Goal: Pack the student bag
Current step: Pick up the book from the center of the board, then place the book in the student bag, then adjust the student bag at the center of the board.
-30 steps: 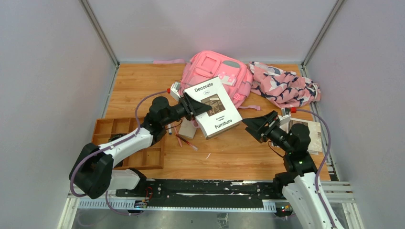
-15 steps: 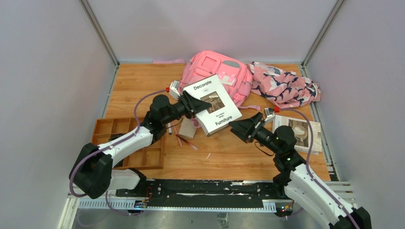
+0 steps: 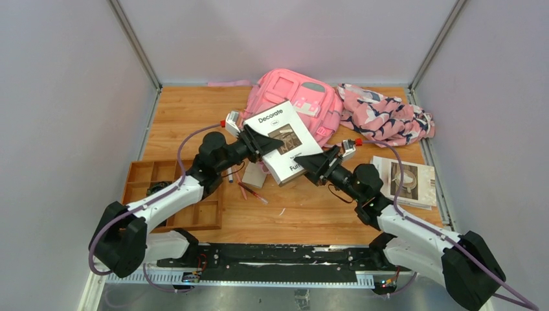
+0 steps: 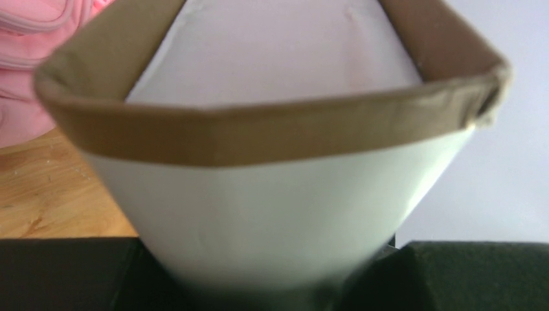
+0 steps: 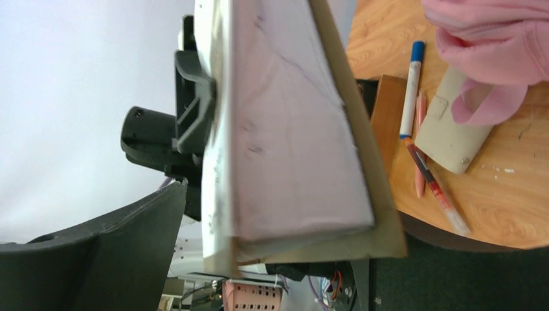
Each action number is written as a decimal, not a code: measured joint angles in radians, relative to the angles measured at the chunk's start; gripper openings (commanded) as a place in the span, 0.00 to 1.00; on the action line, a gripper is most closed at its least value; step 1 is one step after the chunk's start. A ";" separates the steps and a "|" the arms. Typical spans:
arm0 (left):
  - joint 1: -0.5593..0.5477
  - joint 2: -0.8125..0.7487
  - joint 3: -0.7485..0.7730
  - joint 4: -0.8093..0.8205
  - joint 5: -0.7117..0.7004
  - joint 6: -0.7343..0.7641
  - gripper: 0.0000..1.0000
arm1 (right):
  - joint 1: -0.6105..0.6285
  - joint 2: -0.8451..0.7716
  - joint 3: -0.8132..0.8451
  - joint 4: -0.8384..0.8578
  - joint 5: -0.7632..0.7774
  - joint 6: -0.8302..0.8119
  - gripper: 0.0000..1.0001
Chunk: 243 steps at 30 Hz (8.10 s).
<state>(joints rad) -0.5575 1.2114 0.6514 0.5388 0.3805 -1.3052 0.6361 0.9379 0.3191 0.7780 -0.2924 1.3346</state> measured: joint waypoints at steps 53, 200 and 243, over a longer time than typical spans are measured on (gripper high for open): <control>0.005 0.495 0.725 -1.153 -0.578 0.542 0.75 | -0.098 -0.623 0.311 -1.401 0.454 -0.439 0.10; -0.080 0.438 0.960 -0.970 -0.128 0.531 0.00 | -0.183 0.166 0.243 -0.575 0.084 -0.139 0.99; -0.039 0.493 1.051 -0.992 -0.192 0.539 0.00 | -0.555 0.029 0.405 -1.275 0.360 -0.694 0.23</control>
<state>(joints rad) -0.5961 1.7042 1.7020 -0.4534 0.1883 -0.7662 0.0807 0.9665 0.7242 -0.4973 0.0681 0.6407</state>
